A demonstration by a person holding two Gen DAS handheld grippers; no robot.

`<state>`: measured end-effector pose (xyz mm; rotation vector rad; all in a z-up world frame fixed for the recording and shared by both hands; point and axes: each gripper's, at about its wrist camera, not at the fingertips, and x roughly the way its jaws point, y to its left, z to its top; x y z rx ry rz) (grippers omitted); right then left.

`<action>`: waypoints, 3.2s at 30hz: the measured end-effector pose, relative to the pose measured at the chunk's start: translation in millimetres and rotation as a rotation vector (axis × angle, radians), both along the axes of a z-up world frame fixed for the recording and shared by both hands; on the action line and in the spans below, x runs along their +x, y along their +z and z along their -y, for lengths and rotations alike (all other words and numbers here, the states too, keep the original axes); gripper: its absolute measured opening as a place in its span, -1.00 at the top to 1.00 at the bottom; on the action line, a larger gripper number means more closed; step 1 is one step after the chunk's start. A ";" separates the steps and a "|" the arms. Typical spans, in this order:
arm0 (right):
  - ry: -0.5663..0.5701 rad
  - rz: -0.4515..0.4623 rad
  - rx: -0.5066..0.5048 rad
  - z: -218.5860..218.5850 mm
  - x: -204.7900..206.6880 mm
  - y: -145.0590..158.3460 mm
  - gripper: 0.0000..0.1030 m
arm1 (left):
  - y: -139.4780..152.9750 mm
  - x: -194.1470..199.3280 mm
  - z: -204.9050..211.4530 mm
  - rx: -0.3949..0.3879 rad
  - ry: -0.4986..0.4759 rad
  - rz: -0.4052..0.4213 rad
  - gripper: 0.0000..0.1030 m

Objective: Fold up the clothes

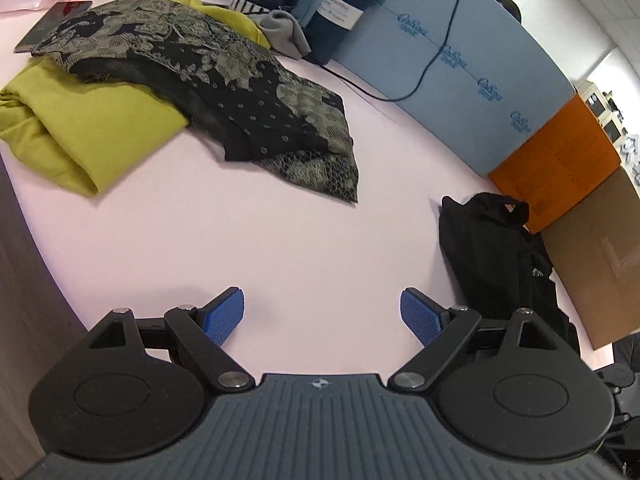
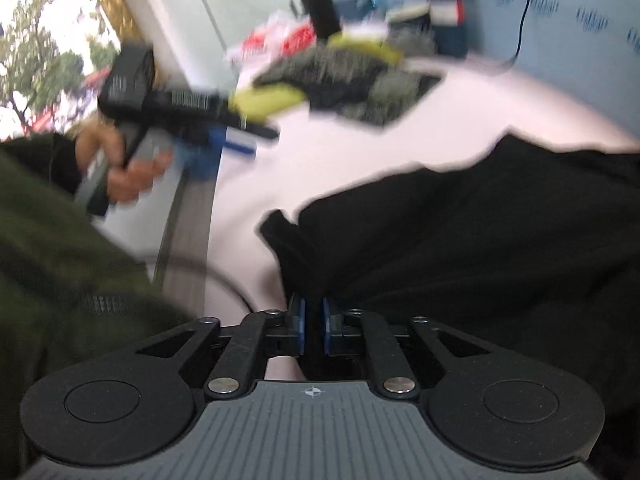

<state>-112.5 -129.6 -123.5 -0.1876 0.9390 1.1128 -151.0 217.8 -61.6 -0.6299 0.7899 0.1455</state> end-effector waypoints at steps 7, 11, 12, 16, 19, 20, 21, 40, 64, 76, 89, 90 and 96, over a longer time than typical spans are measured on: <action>-0.070 -0.036 0.046 9.9 -14.7 -10.3 0.34 | -2.6 15.7 44.3 -0.031 -0.181 0.022 -0.64; -0.108 -0.035 0.068 13.8 -17.6 -12.0 0.27 | -5.6 26.3 69.9 -0.100 -0.315 0.004 -0.64; -0.120 -0.030 0.074 16.2 -19.7 -11.0 0.24 | -5.9 27.9 76.6 -0.110 -0.349 0.002 -0.64; -0.219 0.009 0.103 43.7 -35.0 -1.8 -0.05 | -7.9 37.3 103.8 -0.132 -0.464 -0.004 -0.67; -0.360 0.077 0.118 82.1 -50.8 7.9 -0.20 | -10.1 45.3 121.9 -0.166 -0.553 0.013 0.18; -0.414 0.107 0.119 97.4 -57.3 11.6 -0.25 | -9.0 46.6 125.2 -0.167 -0.568 0.022 0.49; -0.468 0.137 0.117 112.8 -63.4 14.7 -0.31 | -7.9 47.8 126.8 -0.156 -0.568 0.022 0.58; -0.879 0.070 -0.010 220.6 -81.7 -25.5 -0.42 | 11.0 4.8 53.6 -0.080 -0.365 0.006 -0.61; -1.168 -0.355 0.614 286.7 -69.7 -53.7 0.87 | 10.4 -25.8 150.0 0.229 -0.606 0.158 0.88; -1.013 -0.444 0.559 313.2 -133.2 4.6 0.87 | 69.1 -72.7 110.9 0.346 -0.576 0.124 0.87; -1.150 -0.414 0.447 336.0 -150.3 -28.1 0.07 | 0.6 -55.4 117.9 0.004 -0.340 0.019 -0.50; -1.135 -0.411 0.434 332.3 -147.9 -30.2 0.02 | -4.9 -50.8 121.1 -0.013 -0.330 -0.002 -0.45; -1.004 -0.415 0.364 297.6 -120.9 -41.8 0.85 | 3.4 -39.8 134.3 -0.028 -0.373 0.058 0.89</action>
